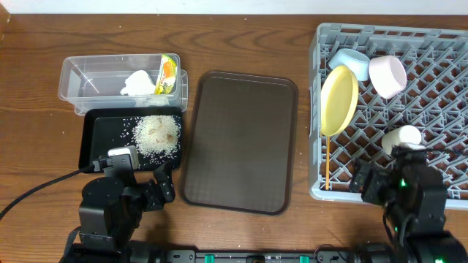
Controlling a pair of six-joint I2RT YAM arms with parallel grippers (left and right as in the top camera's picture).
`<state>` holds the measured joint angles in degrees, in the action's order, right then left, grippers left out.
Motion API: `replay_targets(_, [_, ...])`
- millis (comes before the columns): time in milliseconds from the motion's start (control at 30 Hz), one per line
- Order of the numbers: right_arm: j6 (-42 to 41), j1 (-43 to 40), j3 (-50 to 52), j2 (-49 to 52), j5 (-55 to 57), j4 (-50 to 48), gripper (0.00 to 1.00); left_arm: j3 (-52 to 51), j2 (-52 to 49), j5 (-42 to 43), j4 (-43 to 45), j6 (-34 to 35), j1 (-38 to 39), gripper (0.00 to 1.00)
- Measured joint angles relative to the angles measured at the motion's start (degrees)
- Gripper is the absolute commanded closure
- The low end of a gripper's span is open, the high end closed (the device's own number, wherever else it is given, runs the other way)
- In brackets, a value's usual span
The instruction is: Sort waste into correct bins and load items into the dishwasher rack
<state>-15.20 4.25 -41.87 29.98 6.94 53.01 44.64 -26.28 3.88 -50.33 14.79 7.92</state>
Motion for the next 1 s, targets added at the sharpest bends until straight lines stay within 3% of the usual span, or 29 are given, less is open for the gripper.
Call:
replay_targets(200, [0.7,-3.41,6.71,-11.87,0.7,-8.13,0.01,-0.04,0.0,0.0,0.0,0.0,0.0,0.1])
replay_targets(433, [4.37,-4.76,23.54,-28.04,0.94,-32.61,0.01,-0.17,-0.02,0.0,-0.02,0.0,0.0,0.1])
replay_targets(667, [6.23,-4.79,37.62,-29.14,0.44,-54.47,0.01,-0.2,-0.02,0.0,0.0,-0.02,0.0,0.1])
replay_targets(1000, [5.84,-4.79,41.51,-29.35,-4.74,-50.03,0.01,-0.2,-0.02,-0.02,0.0,0.0,0.0,0.11])
